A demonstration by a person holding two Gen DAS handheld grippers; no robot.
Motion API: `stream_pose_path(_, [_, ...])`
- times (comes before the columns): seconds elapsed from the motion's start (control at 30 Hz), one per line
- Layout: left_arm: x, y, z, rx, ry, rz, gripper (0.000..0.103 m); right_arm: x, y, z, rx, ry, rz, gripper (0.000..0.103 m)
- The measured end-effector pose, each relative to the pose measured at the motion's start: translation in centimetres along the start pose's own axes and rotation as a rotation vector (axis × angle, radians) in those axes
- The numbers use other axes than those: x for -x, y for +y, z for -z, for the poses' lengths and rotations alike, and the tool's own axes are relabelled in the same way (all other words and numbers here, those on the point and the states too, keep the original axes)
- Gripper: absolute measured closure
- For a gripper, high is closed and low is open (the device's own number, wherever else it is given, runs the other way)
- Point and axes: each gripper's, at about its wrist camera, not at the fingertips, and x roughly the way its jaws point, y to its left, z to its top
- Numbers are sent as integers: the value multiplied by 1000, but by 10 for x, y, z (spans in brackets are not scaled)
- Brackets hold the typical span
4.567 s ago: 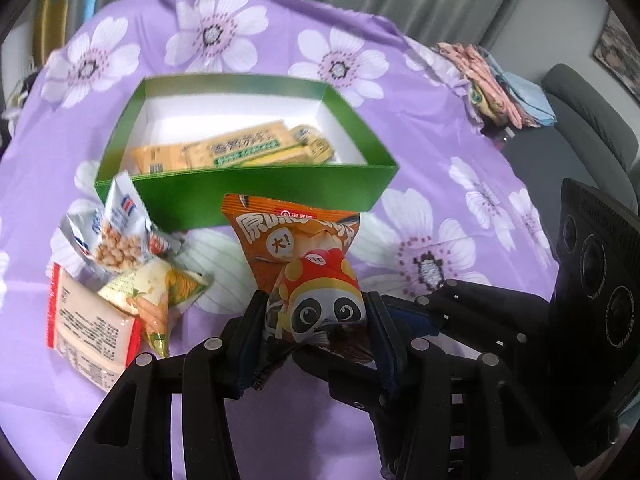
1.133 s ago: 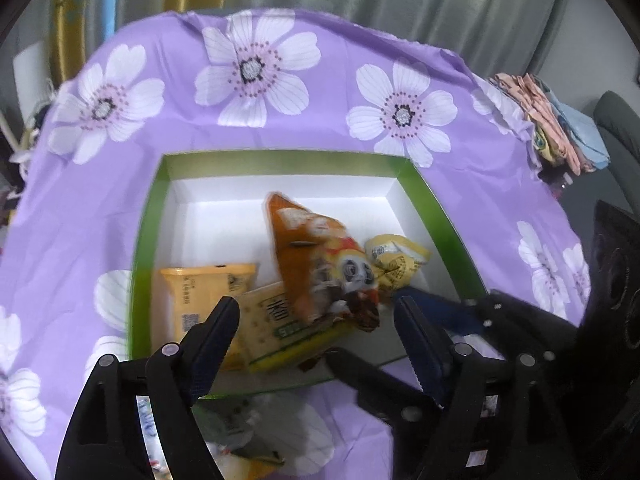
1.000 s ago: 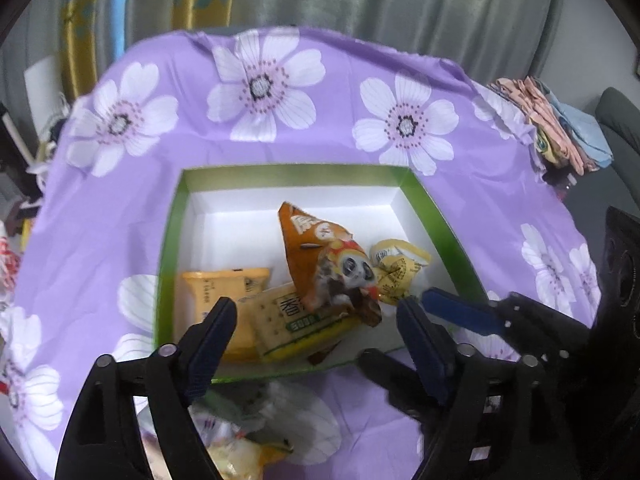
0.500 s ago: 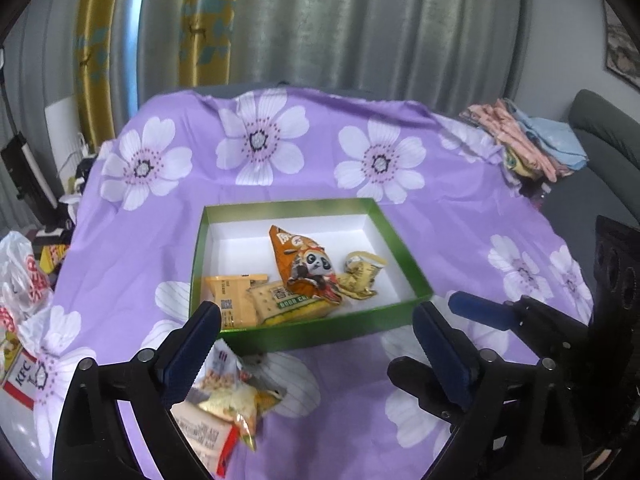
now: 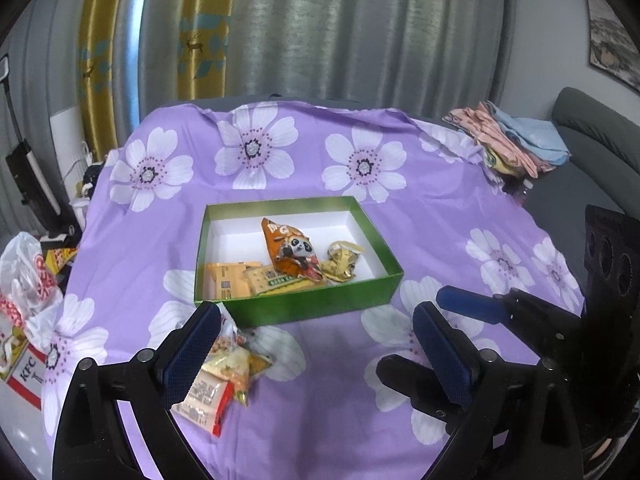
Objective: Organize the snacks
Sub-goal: 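Move the right gripper back to the remaining snack packs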
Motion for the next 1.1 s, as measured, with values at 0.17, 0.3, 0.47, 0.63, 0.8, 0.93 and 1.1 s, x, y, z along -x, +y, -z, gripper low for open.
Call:
stream_pose_path(0.17, [9,2,8,6,-3,-4,6,5,9,6,10,7,-7,16])
stream_pose_path(0.3, [12,8,14,20,2,-11,6,6,16,9,17,15,-13,16])
stream_pose_path(0.47, [12,18,22,43,17,-21,6,-1,24,13,25,36,-23,16])
stream_pose_path(0.63, [8,30,30,70,35,-28,6,-12,30,16,34,60,-32,16])
stream_pose_path(0.8, [1,50,36,115,56,-23,6,-29,33,21,25,90,-46,16])
stream_pose_path(0.93, [-4,78,43,175,72,-45,6,-47,36,29,25,131,-47,16])
stream_pose_path(1.1, [-8,119,57,257,91,-95,6,-70,36,39,22,186,-60,16])
